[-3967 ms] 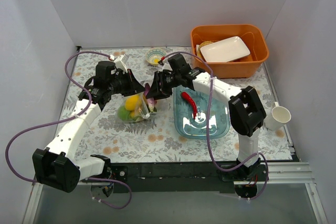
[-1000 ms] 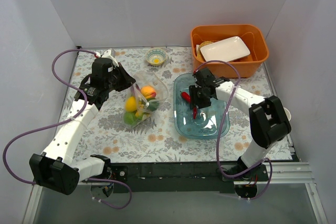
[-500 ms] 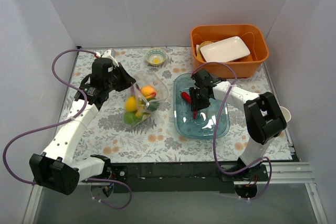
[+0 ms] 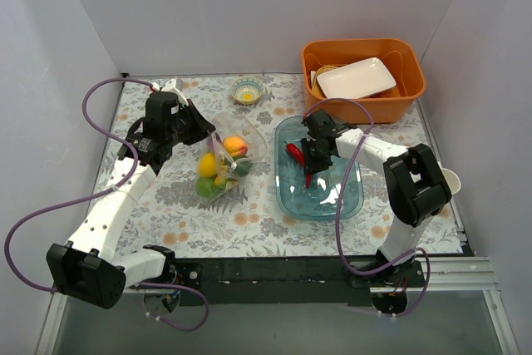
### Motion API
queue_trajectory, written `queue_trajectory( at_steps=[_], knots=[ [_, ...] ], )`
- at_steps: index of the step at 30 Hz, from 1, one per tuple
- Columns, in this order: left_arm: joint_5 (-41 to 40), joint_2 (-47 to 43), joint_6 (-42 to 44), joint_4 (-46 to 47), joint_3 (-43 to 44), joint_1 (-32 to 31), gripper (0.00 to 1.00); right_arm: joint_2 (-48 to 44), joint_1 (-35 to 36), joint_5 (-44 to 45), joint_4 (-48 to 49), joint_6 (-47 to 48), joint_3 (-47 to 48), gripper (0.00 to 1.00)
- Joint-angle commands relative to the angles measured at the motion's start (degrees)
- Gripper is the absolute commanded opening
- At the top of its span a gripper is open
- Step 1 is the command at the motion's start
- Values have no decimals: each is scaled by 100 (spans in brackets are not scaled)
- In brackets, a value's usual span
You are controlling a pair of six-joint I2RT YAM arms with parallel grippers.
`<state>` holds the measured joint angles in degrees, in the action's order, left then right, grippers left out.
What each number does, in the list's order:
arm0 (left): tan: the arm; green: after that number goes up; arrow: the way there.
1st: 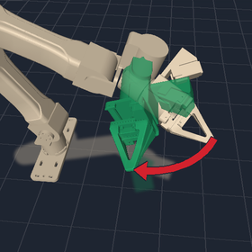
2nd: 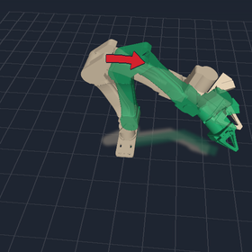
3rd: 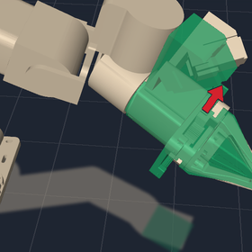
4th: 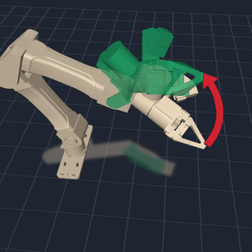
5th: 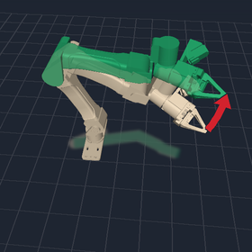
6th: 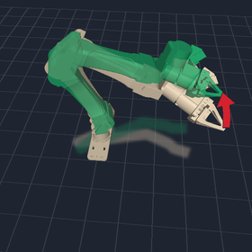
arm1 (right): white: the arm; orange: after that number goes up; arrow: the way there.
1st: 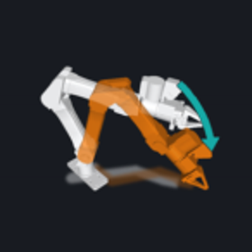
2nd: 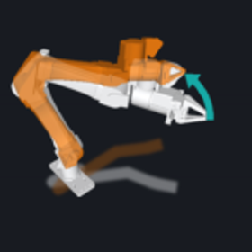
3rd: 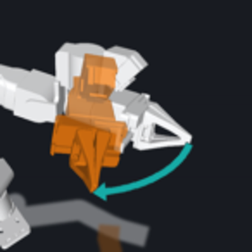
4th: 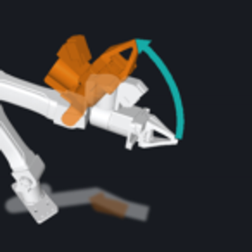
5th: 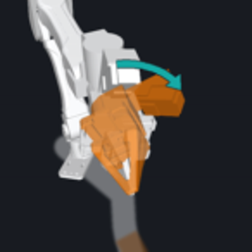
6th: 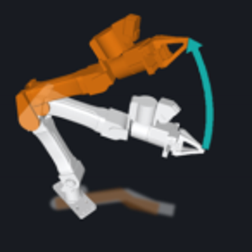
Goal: Place the food in the zip-top bag and seal the zipper
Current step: Pick up the fake vegetable from the bin.
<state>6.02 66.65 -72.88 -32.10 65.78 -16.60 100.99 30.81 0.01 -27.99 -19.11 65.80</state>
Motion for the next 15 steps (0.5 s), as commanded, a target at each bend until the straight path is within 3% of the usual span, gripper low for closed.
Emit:
queue_trajectory(
  at_steps=[1, 5, 15],
  knots=[
    [22, -91, 55, 90, 67, 8, 0, 9, -22, 43, 135, 75, -102, 21],
    [22, -117, 37, 107, 32, 8, 0, -88, -22, 43, 144, 83, -173, 11],
    [13, -100, 72, 116, 5, 8, 0, -755, -22, -71, -224, 39, 63, 10]
  ],
)
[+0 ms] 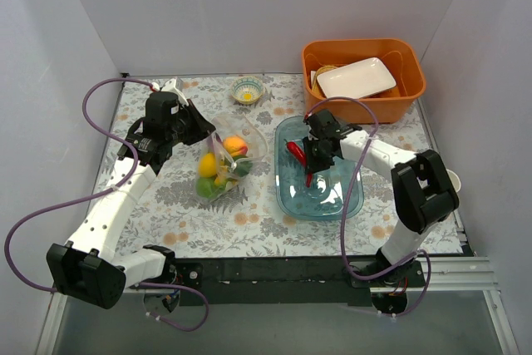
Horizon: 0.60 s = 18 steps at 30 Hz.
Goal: Place the food in the zip-top bag and seal the zipper
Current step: Pick up the fake vegetable from the bin.
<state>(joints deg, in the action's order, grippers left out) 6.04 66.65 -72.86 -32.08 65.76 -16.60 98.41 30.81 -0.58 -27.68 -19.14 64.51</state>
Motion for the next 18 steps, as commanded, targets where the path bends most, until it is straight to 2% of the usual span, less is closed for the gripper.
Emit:
queue_trajectory(
  at_steps=[1, 6, 12, 16, 18],
  knots=[
    [2, -100, 79, 105, 7, -1, 0, -533, -22, 14, -342, 59, 246, 10],
    [28, -100, 79, 166, -37, -1, 0, -989, -13, 32, -931, 120, 711, 10],
    [142, -38, 79, 246, -72, 8, 0, -1464, 57, -337, -1292, 314, 1414, 11],
    [362, 84, 167, 307, -37, 8, 0, -1422, 276, -942, -1555, 577, 2011, 14],
    [485, 146, 228, 281, 16, 8, 0, -1132, 610, -778, -1845, 726, 2573, 15]
  ],
)
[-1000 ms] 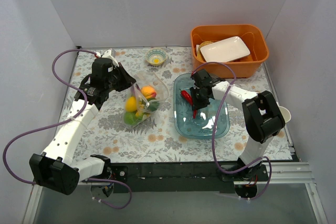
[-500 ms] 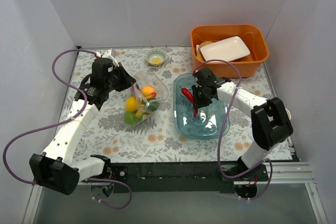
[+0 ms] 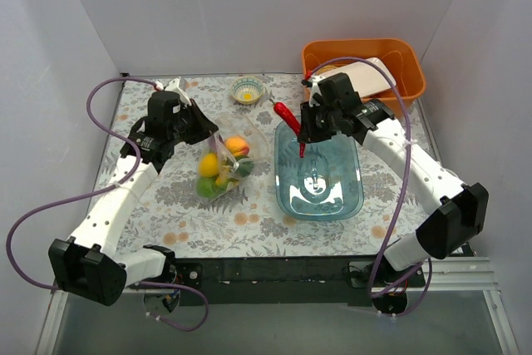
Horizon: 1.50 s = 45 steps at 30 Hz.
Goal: Place the food in the zip-top bag and seal the zipper
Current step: Pick up the fake vegetable from the bin, then place the fake vegetable in the zipper food storage bag.
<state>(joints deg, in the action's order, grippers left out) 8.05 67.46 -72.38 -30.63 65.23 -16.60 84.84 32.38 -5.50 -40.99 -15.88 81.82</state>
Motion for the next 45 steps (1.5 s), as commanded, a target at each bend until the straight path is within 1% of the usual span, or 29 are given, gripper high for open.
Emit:
queue_trajectory(
  at_steps=[1, 2, 4, 7, 10, 15, 18, 19, 22, 27, 34, 38, 43, 45],
  knots=[
    [328, 91, 189, 136, 69, 8, 0, 331, 549, -285, -759, 454, 1001, 15],
    [450, 109, 215, 145, 77, 8, 0, 567, 741, -285, -848, 498, 1133, 15],
    [548, 170, 277, 137, 86, 8, 0, 753, 979, -215, -1006, 524, 1424, 15],
    [653, 189, 295, 110, 86, 8, 0, 1025, 1182, -31, -1208, 551, 1652, 15],
    [645, 153, 286, 101, 77, 8, 0, 1289, 1244, 189, -1507, 568, 1828, 14],
    [723, 162, 330, 101, 95, -1, 0, 1430, 1323, 321, -1736, 665, 1995, 14],
    [881, 188, 400, 154, 95, 8, 0, 1684, 1341, 435, -2008, 770, 2302, 14],
    [1143, 206, 444, 215, 86, 8, 0, 1833, 1332, 453, -2061, 788, 2495, 14],
    [1478, 311, 628, 189, 148, 8, 0, 2228, 1341, 471, -2430, 814, 2978, 15],
    [1603, 276, 734, 181, 174, 8, 0, 2739, 1341, 374, -2791, 929, 3629, 16],
    [1726, 311, 760, 145, 174, 8, 0, 3214, 1332, -91, -2669, 868, 4254, 17],
    [1858, 338, 778, 128, 183, -1, 0, 3425, 1332, -609, -2484, 753, 4544, 17],
    [1954, 355, 804, 101, 148, -1, 0, 3531, 1332, -847, -2159, 534, 4484, 17],
    [1972, 347, 796, 101, 130, 8, 0, 3487, 1332, -1066, -1844, 332, 4352, 17]
  ],
)
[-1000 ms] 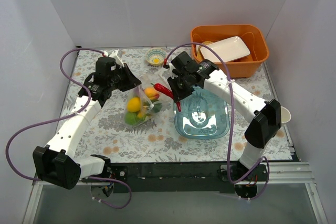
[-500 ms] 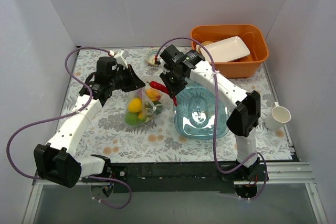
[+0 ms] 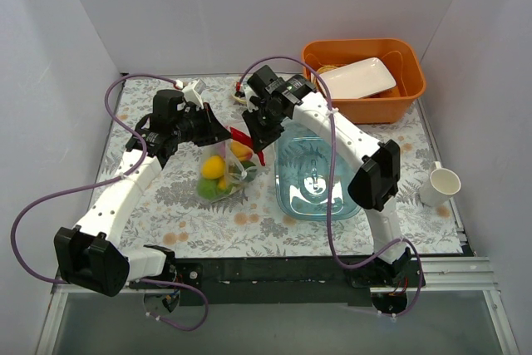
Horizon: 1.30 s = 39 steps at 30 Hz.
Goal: Place the food in the zip-top bag and seal the zipper
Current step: Place the fake vegetable in the zipper food storage bag.
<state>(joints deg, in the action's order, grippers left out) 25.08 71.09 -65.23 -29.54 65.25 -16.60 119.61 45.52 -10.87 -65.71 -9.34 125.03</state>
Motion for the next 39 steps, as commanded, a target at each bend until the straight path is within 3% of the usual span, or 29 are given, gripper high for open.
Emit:
queue_trajectory(
  at_steps=[1, 14, 29, 39],
  knots=[
    [252, -25, 72, 1, 128, -1, 0, -60, 36, -599, 743, -392, -170, 18],
    [172, -60, -25, 62, 93, 8, 0, -851, 36, -1110, 2580, -1430, -1578, 18],
    [532, -192, 125, -52, -92, 8, 0, -817, -236, -1461, 2994, -1957, -1613, 19],
    [1087, -227, 116, -26, -39, 8, 0, -773, -123, -1110, 3486, -2107, -2009, 19]
  ],
)
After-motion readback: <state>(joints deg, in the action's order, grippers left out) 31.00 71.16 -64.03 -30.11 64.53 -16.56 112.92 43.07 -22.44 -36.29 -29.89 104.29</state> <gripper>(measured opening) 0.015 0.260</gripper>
